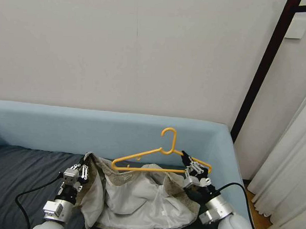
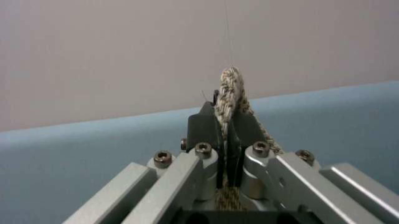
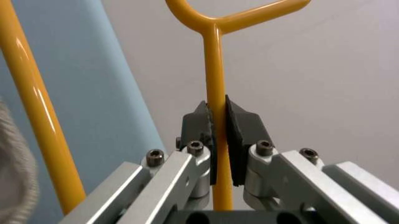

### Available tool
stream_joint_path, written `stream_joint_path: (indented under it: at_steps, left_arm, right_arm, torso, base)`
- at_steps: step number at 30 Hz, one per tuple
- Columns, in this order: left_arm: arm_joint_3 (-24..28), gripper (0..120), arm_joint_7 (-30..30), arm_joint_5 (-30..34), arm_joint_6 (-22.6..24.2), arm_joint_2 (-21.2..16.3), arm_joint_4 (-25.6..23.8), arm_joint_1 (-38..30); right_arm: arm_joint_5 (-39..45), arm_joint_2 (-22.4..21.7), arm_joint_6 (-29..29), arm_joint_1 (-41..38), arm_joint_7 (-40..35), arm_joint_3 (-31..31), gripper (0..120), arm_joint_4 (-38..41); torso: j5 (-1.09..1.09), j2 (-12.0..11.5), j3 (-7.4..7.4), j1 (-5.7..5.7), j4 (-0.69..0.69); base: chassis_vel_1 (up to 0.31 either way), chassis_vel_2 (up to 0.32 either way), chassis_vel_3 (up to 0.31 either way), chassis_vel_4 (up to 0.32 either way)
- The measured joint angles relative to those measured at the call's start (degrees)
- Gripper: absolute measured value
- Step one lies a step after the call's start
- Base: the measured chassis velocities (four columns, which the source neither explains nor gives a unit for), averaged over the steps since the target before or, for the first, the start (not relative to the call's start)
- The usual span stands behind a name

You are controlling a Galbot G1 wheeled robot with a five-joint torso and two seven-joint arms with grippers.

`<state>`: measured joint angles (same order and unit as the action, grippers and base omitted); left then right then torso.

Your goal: Pick up the clothes from the sofa and hang them on the clothes hanger.

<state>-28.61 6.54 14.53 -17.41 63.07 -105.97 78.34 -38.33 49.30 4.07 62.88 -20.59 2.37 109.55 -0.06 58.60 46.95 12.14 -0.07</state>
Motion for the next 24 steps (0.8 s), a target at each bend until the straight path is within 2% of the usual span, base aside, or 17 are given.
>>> stream_joint_path:
  at_steps: [5,8,10,12,15,19,24]
  left_arm:
    - [0.32,0,0.08,0.28,0.32,0.56,-0.46,0.23]
    - [0.33,0,0.16,0.28,0.54,0.8,-1.16,0.62]
    - [0.31,0,0.16,0.26,0.57,0.84,-1.32,0.73]
    - [0.11,0,0.2,0.17,0.61,0.97,-1.81,1.02]
    - [0.01,0,0.22,0.1,0.67,1.17,-2.28,1.3]
    - [-0.04,0,0.24,-0.1,0.75,1.9,-3.04,1.64]
    - [0.27,0,0.26,-0.82,0.76,2.6,-3.41,1.87]
  right_arm:
    - [-6.07,1.23,-2.89,0.67,-1.6,4.32,5,-1.76]
    - [-8.15,2.23,-8.03,-1.16,-3.04,8.21,5,-4.47]
    - [-7.77,2.28,-9.89,-1.79,-3.25,9.44,5,-4.95]
    - [-5.66,2.24,-14.89,-3.78,-3.64,12.42,5,-6.11]
    - [-4.57,2.23,-17.84,-4.9,-3.32,13.91,5,-6.69]
    - [-1.1,1.9,-25.18,-5.72,-1.51,16.61,5,-5.69]
    - [2.1,2.58,-27.76,-6.21,-1.37,18.01,5,-5.16]
  torso:
    - [0.01,0.0,0.0,0.0,0.0]
    - [0.01,0.0,0.01,0.0,0.01]
    - [0.02,0.0,0.01,0.0,0.0]
    - [0.01,0.0,0.01,0.0,0.01]
    - [0.02,0.0,0.01,0.01,0.01]
    - [0.01,0.0,0.01,0.0,0.0]
    - [0.02,-0.01,0.01,0.0,0.0]
  base:
    - [0.0,0.0,0.0,0.0]
    - [0.0,0.0,0.0,0.0]
    - [0.0,0.0,0.0,0.0]
    - [0.0,0.0,0.0,0.0]
    - [0.0,0.0,0.0,0.0]
    - [0.0,0.0,0.0,0.0]
    - [0.0,0.0,0.0,0.0]
